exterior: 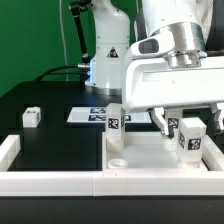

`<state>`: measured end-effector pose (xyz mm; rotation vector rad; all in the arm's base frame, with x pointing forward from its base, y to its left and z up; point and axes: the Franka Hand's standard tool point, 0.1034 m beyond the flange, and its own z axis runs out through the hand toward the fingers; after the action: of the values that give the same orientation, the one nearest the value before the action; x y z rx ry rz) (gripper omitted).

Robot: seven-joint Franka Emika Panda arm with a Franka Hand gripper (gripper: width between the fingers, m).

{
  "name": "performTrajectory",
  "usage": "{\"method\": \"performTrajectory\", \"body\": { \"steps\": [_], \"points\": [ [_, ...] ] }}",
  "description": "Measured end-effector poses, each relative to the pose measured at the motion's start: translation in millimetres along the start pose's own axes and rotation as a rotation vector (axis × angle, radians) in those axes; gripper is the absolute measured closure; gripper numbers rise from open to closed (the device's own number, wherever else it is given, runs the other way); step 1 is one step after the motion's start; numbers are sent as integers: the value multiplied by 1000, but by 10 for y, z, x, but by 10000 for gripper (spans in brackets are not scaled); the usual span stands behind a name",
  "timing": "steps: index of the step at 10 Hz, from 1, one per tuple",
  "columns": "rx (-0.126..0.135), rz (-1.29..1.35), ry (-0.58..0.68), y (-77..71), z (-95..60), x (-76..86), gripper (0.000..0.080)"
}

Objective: Assemble square table

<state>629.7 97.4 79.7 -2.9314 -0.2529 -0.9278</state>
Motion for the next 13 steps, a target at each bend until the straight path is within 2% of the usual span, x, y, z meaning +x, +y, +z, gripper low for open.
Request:
{"method": "performTrajectory", "body": {
  "steps": [2,3,4,5,6,7,8,9,10,12,13],
  "points": [
    [0,1,-1,7,-1,2,150],
    [7,6,-58,51,-19,11,150],
    [14,11,-116,112,-96,112,150],
    [6,15,-109,178,-107,171,150],
    [6,23,-130,198,-62,109,150],
    [31,44,-228,136,-19,28,150],
    [53,64,-312,63,-10,57,150],
    [66,64,-350,30,6,92,150],
    [87,78,-448,-25,10,25,150],
    [111,59,-517,-13,53,94,150],
    [111,55,-518,37,69,82,150]
  ]
}}
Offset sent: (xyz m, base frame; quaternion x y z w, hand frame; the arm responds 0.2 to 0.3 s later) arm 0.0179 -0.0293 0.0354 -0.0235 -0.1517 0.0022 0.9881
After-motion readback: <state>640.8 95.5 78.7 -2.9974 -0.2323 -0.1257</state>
